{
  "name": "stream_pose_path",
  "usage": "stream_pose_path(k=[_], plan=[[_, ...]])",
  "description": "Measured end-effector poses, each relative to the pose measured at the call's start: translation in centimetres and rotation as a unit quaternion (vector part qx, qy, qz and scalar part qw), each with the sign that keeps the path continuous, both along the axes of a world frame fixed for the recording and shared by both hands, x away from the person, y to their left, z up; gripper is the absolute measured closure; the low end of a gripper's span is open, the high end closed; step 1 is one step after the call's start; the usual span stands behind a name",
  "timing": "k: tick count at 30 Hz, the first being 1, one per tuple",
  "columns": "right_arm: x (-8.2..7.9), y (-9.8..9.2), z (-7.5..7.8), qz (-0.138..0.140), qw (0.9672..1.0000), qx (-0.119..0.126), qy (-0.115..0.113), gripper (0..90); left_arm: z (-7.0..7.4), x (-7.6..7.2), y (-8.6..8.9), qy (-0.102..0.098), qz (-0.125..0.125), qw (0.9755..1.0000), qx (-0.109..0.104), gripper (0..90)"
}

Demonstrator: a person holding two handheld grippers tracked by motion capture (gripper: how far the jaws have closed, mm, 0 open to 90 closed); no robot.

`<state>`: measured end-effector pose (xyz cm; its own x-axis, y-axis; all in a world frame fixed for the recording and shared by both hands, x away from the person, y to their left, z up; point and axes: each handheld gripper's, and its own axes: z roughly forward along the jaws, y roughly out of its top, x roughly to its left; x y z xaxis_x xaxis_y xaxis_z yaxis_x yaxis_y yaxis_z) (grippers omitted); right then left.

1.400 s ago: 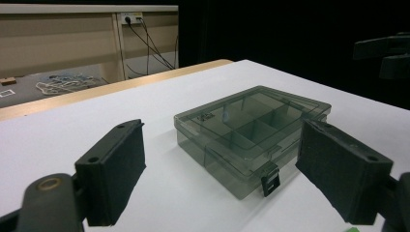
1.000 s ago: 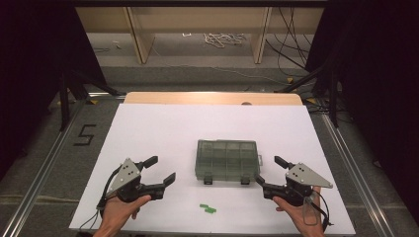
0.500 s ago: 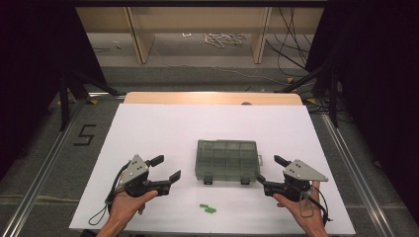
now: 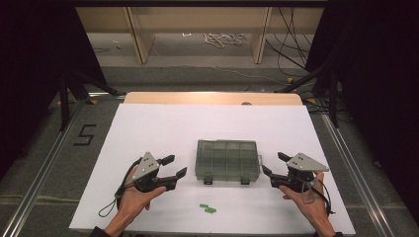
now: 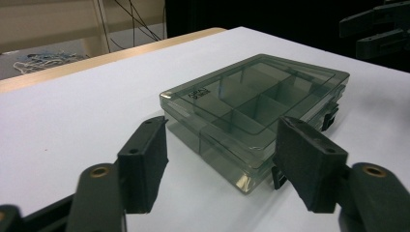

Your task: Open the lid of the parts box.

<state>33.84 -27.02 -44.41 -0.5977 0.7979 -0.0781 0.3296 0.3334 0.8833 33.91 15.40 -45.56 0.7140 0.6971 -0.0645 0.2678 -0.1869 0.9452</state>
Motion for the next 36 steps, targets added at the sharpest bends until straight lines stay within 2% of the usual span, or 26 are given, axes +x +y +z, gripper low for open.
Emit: stream_pose_path(k=[5,7,10,11,12,16,19,23,24,26,28,29,30,31,33,36], plan=[[0.6,-0.4,-0.3,0.007,0.9998,-0.019,0.003,48.1,-0.5,0.7,-0.6,0.011,-0.008,0.9998,0.015,50.3],[0.8,-0.5,-0.4,0.011,0.9996,-0.024,0.005,55.8,-0.7,0.9,-0.8,0.017,-0.016,0.9995,0.023,59.4],[1.0,-0.7,-0.7,0.019,0.9989,-0.038,0.022,66.0,-0.8,1.3,-1.1,0.02,-0.026,0.9986,0.042,70.8],[1.1,-0.8,-0.9,0.022,0.9983,-0.043,0.034,72.9,-0.9,1.5,-1.1,0.014,-0.027,0.9984,0.048,77.9],[1.1,-0.8,-0.9,0.022,0.9983,-0.043,0.034,72.9,-1.1,1.6,-1.1,0.016,-0.026,0.9983,0.05,77.9],[1.3,-0.6,-1.2,0.035,0.9965,-0.057,0.05,83.7,-1.6,2.2,-1.3,0.024,-0.032,0.9969,0.068,89.5],[1.3,-0.5,-1.3,0.042,0.9958,-0.059,0.057,86.6,-1.9,2.3,-1.5,0.031,-0.033,0.9965,0.07,89.7],[1.4,-0.3,-1.5,0.048,0.994,-0.069,0.07,89.2,-2.4,2.5,-2.0,0.053,-0.044,0.9943,0.082,89.7],[1.5,-0.2,-1.6,0.046,0.9932,-0.072,0.079,90.0,-2.5,2.7,-2.2,0.056,-0.044,0.9933,0.091,89.7],[1.6,-0.3,-1.7,0.053,0.9925,-0.079,0.077,90.0,-2.7,2.8,-2.4,0.06,-0.051,0.9929,0.089,89.7],[1.6,-0.2,-1.8,0.056,0.9924,-0.078,0.076,90.0,-2.8,2.8,-2.5,0.06,-0.048,0.993,0.09,89.8],[1.7,-0.1,-1.8,0.058,0.9922,-0.077,0.079,90.0,-2.9,2.8,-2.5,0.062,-0.051,0.9918,0.099,89.7],[1.7,0.1,-1.9,0.066,0.9908,-0.083,0.083,90.0,-3.1,2.8,-2.7,0.062,-0.054,0.9921,0.095,89.8],[1.7,0.2,-2.0,0.072,0.9901,-0.09,0.081,90.0,-3.1,2.8,-2.8,0.064,-0.059,0.9904,0.107,89.7],[1.6,0.5,-2.1,0.075,0.989,-0.089,0.091,90.0,-3.1,2.7,-3.1,0.067,-0.069,0.9892,0.11,89.8],[1.7,0.7,-2.1,0.083,0.9882,-0.095,0.086,90.0,-3.2,2.7,-3.2,0.063,-0.071,0.9895,0.109,89.7]])
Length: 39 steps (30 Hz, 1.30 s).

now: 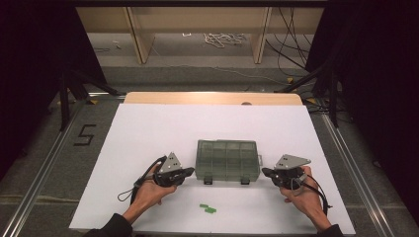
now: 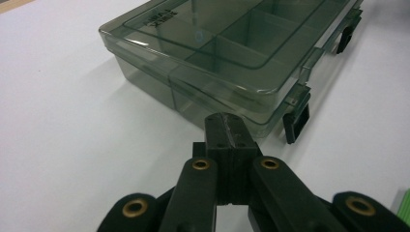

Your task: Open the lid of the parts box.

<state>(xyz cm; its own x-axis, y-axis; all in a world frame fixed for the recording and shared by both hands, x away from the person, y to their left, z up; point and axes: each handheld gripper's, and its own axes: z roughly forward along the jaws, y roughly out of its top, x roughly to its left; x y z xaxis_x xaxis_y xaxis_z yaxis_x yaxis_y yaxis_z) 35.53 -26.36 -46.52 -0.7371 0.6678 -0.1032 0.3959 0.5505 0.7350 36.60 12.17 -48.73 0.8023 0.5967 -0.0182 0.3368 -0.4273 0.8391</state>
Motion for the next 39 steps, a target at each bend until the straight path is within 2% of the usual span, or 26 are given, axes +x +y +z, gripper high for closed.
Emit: stream_pose_path(k=[1,3,4,5,6,7,8,9,10,11,12,13,14,15,16,17,18,23,24,28,36,39], plan=[[0.1,0.0,-0.1,0.007,1.0,-0.003,-0.006,90.0,0.0,0.0,0.0,0.0,0.0,1.0,0.0,89.7],[0.0,0.2,-0.1,0.009,1.0,-0.002,0.002,90.0,0.0,0.0,-0.1,-0.001,0.002,1.0,-0.003,89.7],[0.1,0.3,-0.1,0.012,0.9999,-0.003,-0.003,90.0,0.1,0.1,0.0,-0.001,-0.005,1.0,0.007,89.7],[0.1,0.3,-0.1,0.012,0.9999,-0.003,-0.003,90.0,0.1,0.1,0.0,-0.001,-0.005,1.0,0.007,89.7],[0.0,0.4,-0.1,0.013,0.9999,-0.004,0.002,90.0,0.1,0.0,-0.2,0.002,-0.002,1.0,0.004,89.7],[0.1,0.5,-0.2,0.018,0.9998,-0.005,-0.003,90.0,0.1,0.0,-0.3,-0.002,-0.004,1.0,0.0,89.7],[0.0,0.6,-0.2,0.019,0.9998,-0.004,0.001,90.0,0.1,0.0,-0.3,0.003,-0.008,1.0,0.002,89.7],[0.0,0.7,-0.2,0.021,0.9998,-0.005,0.001,90.0,0.2,0.0,-0.4,-0.001,-0.006,0.9999,0.009,89.7],[0.0,0.8,-0.1,0.022,0.9998,-0.004,-0.001,90.0,0.3,0.0,-0.4,-0.002,-0.004,1.0,0.002,89.7],[0.1,0.8,-0.1,0.025,0.9996,-0.003,-0.007,90.0,0.4,0.1,-0.5,-0.001,-0.006,1.0,0.002,89.7],[0.1,0.8,0.0,0.025,0.9997,-0.002,-0.009,90.0,0.5,0.2,-0.4,-0.008,-0.013,0.9998,0.01,89.7],[0.1,0.9,0.0,0.026,0.9996,-0.002,-0.012,90.0,0.6,0.2,-0.6,-0.01,-0.006,0.9999,0.0,89.7],[0.1,0.9,0.1,0.027,0.9995,0.0,-0.015,90.0,0.7,0.3,-0.6,-0.004,-0.013,0.9999,0.002,89.7],[0.1,0.9,0.2,0.026,0.9995,0.002,-0.019,90.0,0.8,0.4,-0.6,-0.013,-0.01,0.9998,0.006,89.7],[0.2,0.9,0.2,0.025,0.9994,0.004,-0.024,90.0,0.9,0.4,-0.8,-0.014,-0.008,0.9999,-0.006,89.7],[0.1,1.0,0.3,0.023,0.9994,0.006,-0.025,90.0,1.1,0.5,-0.7,-0.015,-0.009,0.9998,0.0,89.7],[0.2,1.0,0.4,0.023,0.9992,0.008,-0.03,90.0,1.2,0.6,-0.8,-0.018,-0.008,0.9998,-0.007,89.7],[0.4,1.2,0.7,0.024,0.998,0.024,-0.054,90.0,2.2,1.3,-0.8,-0.038,-0.009,0.9992,-0.009,89.7],[0.5,1.2,0.8,0.023,0.9977,0.027,-0.058,90.0,2.3,1.4,-0.8,-0.036,-0.014,0.9993,-0.003,89.7],[0.8,1.4,1.0,0.02,0.9963,0.034,-0.077,90.0,2.6,1.7,-1.0,-0.042,-0.013,0.999,-0.009,89.7],[1.9,1.6,1.4,0.019,0.9945,0.046,-0.092,90.0,3.0,2.6,-1.6,-0.051,-0.013,0.9986,-0.005,89.6],[2.3,1.7,1.5,0.017,0.9934,0.051,-0.101,90.0,3.3,3.0,-1.5,-0.055,-0.006,0.9984,-0.012,89.7]])
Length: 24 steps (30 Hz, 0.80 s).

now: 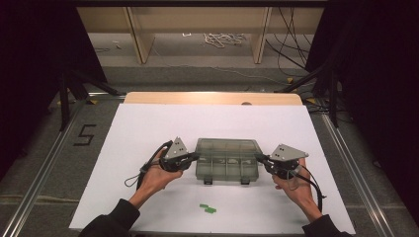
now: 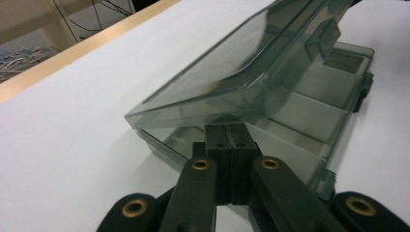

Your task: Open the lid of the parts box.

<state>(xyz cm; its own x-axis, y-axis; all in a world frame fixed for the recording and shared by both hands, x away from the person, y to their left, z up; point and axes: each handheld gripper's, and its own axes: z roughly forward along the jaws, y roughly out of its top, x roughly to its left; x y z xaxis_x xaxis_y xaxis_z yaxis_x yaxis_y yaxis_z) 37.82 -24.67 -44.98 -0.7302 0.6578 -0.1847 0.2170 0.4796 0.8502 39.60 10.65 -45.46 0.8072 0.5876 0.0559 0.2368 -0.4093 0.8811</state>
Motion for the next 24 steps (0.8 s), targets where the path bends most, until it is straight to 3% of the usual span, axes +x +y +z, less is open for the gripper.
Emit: stream_pose_path(k=[6,10,13,21,23,24], plan=[[0.5,0.0,0.2,-0.002,1.0,0.005,-0.003,90.0,0.2,0.8,0.3,0.001,0.004,1.0,-0.001,89.7],[0.9,0.1,0.4,-0.004,0.9999,0.003,-0.014,90.0,0.6,1.2,0.4,-0.015,0.007,0.9999,0.001,89.7],[1.2,0.1,0.5,-0.008,0.9998,0.005,-0.018,90.0,0.9,1.2,0.3,-0.015,0.016,0.9997,-0.006,89.7],[1.7,-0.1,0.8,-0.018,0.9996,0.005,-0.02,90.0,1.6,1.5,0.3,-0.018,0.02,0.9996,-0.007,89.6],[1.7,-0.1,0.9,-0.018,0.9997,0.013,-0.011,90.0,1.7,1.6,0.3,-0.02,0.022,0.9995,-0.008,89.6],[1.9,-0.1,0.8,-0.019,0.9995,0.012,-0.021,90.0,1.7,1.6,0.3,-0.019,0.025,0.9995,-0.01,89.6]])
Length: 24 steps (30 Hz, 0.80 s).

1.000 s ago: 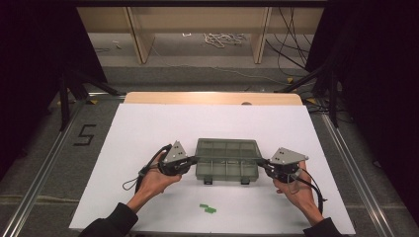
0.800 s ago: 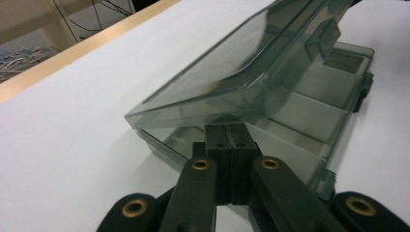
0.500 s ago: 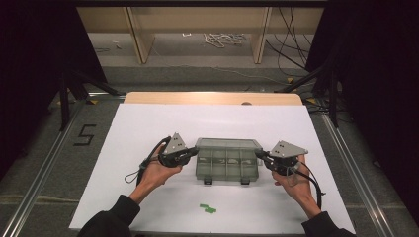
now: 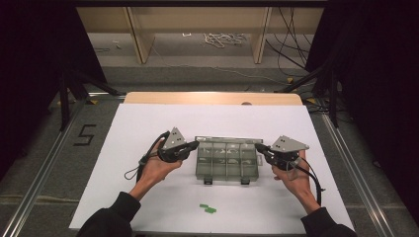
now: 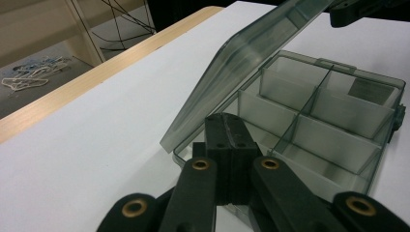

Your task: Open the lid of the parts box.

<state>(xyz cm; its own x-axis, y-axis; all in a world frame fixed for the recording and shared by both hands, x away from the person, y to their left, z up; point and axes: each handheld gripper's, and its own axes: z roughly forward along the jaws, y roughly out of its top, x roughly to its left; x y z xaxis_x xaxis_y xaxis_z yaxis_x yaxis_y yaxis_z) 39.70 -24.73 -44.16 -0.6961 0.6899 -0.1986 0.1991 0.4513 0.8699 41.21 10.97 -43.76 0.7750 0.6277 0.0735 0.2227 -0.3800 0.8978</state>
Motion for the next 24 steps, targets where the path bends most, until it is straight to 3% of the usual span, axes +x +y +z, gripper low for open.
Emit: stream_pose_path(k=[16,21,24], plan=[[0.71,0.14,-0.02,-0.005,1.0,-0.003,-0.002,89.5,0.35,0.32,0.02,-0.006,0.002,1.0,0.002,89.7],[0.59,0.01,0.04,-0.001,0.9999,0.004,0.013,87.6,0.42,0.32,0.02,-0.007,0.0,1.0,0.003,89.7],[0.44,-0.11,-0.02,0.006,0.9995,-0.009,0.031,83.7,0.39,0.25,-0.04,-0.005,0.003,1.0,0.0,89.7]])
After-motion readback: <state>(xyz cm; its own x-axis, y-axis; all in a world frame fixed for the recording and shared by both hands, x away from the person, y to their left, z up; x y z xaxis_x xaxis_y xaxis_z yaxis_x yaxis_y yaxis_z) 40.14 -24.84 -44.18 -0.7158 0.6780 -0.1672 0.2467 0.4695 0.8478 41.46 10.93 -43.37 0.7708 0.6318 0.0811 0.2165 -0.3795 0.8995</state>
